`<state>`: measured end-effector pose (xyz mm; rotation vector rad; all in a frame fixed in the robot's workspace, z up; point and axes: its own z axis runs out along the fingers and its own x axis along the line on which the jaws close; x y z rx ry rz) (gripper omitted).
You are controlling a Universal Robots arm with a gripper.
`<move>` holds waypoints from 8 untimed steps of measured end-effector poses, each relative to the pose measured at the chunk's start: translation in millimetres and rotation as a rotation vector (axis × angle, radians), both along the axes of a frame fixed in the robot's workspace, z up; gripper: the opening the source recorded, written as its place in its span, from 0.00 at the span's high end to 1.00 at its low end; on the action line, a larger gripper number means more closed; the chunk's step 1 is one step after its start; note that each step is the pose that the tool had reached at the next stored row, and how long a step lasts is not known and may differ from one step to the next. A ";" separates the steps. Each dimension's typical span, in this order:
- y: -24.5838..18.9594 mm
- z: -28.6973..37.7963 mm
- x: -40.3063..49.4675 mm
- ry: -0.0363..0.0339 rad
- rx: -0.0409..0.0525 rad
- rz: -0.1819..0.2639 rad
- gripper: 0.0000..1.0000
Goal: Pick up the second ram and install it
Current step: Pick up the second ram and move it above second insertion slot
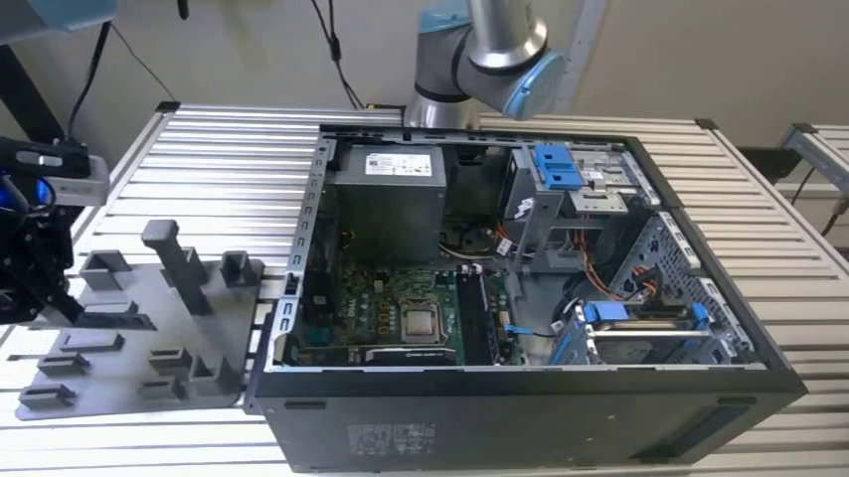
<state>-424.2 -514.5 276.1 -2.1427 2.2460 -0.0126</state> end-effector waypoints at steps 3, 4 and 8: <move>0.0 4.8 0.0 0.0000 0.0000 -0.002 0.86; 0.0 6.4 0.0 0.0001 0.0000 -0.002 0.86; 0.0 12.7 0.0 0.0001 0.0000 -0.004 0.86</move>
